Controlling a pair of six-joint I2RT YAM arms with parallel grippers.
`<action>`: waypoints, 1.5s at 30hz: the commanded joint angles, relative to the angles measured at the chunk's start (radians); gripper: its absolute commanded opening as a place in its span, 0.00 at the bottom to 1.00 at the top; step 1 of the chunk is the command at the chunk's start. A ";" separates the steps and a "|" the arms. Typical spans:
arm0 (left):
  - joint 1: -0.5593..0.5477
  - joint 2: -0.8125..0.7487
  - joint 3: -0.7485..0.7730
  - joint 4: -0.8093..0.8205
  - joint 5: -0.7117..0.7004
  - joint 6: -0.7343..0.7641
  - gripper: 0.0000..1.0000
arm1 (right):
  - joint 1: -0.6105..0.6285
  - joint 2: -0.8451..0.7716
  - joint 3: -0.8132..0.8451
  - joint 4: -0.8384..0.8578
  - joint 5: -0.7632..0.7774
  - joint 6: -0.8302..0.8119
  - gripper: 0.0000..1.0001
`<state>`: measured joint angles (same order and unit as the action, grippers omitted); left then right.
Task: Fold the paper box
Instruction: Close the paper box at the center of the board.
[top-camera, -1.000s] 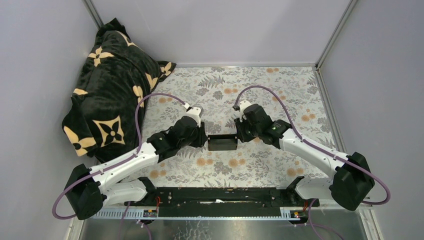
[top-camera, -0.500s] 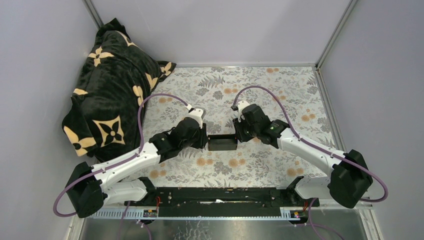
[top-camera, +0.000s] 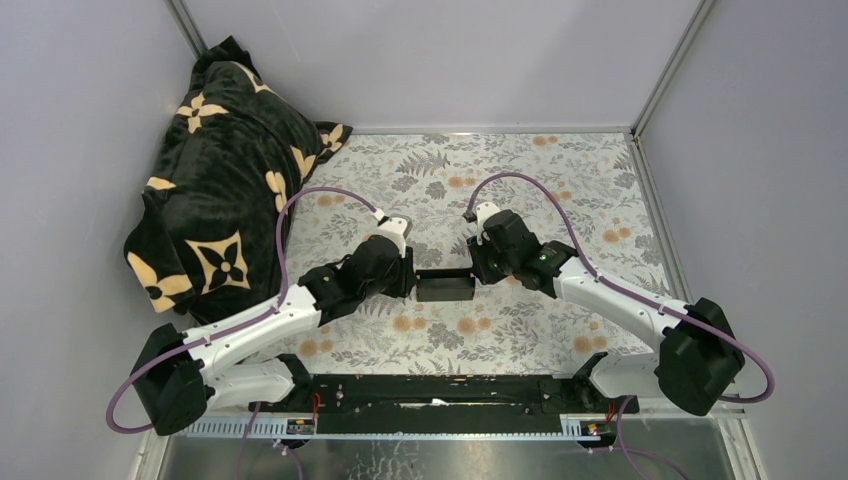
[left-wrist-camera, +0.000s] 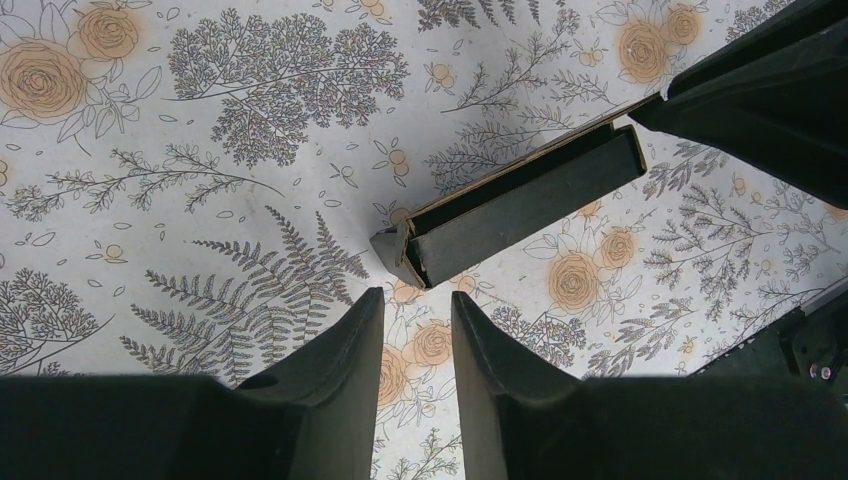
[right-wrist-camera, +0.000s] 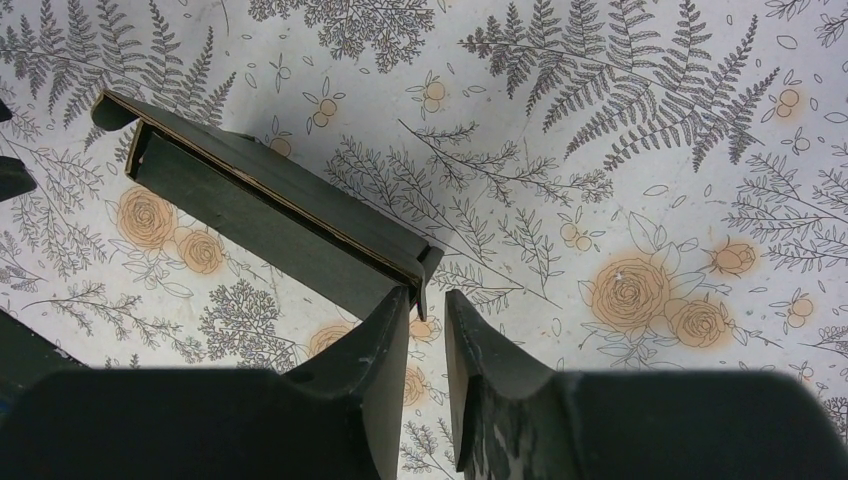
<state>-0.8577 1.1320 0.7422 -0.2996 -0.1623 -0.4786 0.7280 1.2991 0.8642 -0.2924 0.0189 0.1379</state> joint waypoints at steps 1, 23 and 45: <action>-0.008 -0.005 0.023 0.031 -0.018 0.018 0.37 | 0.012 -0.001 -0.004 0.050 0.022 -0.003 0.27; -0.012 0.000 0.020 0.033 -0.017 0.018 0.35 | 0.011 0.013 -0.010 0.063 0.000 -0.004 0.21; -0.016 0.004 0.020 0.032 -0.016 0.017 0.34 | 0.012 0.004 -0.019 0.075 0.001 -0.001 0.24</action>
<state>-0.8642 1.1320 0.7422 -0.2996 -0.1623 -0.4770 0.7288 1.3121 0.8455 -0.2523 0.0151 0.1383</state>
